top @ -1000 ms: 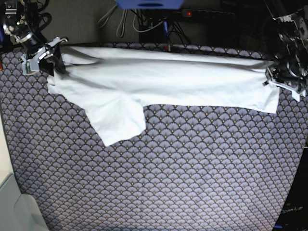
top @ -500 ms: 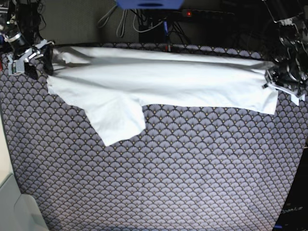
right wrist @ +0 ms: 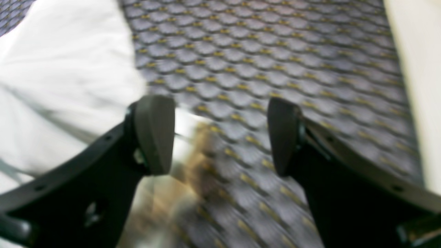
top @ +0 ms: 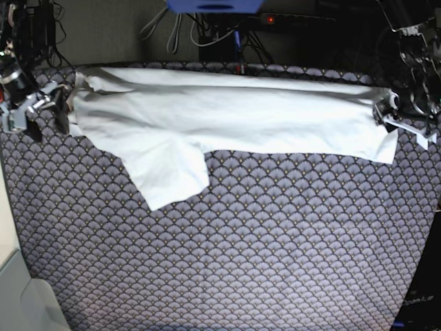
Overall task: Fold the T-shirt properly
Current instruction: 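Move the right gripper to the hanging sleeve and grasp it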
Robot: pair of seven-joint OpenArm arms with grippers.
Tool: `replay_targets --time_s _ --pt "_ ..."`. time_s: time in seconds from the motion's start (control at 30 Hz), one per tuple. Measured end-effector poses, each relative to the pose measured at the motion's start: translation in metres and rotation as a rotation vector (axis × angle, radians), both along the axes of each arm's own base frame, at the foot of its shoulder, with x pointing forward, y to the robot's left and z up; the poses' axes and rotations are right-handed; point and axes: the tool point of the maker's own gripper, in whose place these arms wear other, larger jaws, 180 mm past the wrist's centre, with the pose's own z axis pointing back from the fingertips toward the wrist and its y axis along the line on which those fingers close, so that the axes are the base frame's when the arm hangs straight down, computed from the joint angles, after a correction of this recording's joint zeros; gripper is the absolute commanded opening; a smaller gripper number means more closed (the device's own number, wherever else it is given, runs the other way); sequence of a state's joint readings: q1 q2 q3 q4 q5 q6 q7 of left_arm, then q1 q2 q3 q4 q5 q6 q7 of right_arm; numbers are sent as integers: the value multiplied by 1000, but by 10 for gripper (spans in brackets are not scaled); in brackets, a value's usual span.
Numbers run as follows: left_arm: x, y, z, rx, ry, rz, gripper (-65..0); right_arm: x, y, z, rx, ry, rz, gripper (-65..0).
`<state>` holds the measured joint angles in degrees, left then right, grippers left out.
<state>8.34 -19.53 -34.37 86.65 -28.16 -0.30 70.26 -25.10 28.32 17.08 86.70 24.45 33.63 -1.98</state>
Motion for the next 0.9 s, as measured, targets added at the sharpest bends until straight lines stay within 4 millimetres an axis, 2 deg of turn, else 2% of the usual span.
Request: replay_targets --time_s 0.07,0.13,0.17,0.23,0.37,0.57,0.67,0.9 --pt "-1 -1 0 -3 0 1 -214 17 46 2 42 -15 149 -223" --pt "2 -2 1 -7 -7 0 -214 36 79 9 57 -46 234 -223" --pt "3 -2 1 -6 -9 0 -214 42 90 9 62 -35 262 -223" --pt "4 -2 2 -6 -10 -1 -214 52 101 -3 7 43 307 -223" --pt "5 -2 2 -9 -12 -2 -214 80 126 2 1 50 354 -215" --pt "1 -2 0 -6 -3 -1 -213 107 152 -14 0 104 422 -195" --pt "0 -2 -1 -5 -1 -1 -213 124 151 -33 -24 169 416 -195" --pt "1 -3 -1 -8 -1 -1 -213 162 135 -46 -24 208 361 -195"
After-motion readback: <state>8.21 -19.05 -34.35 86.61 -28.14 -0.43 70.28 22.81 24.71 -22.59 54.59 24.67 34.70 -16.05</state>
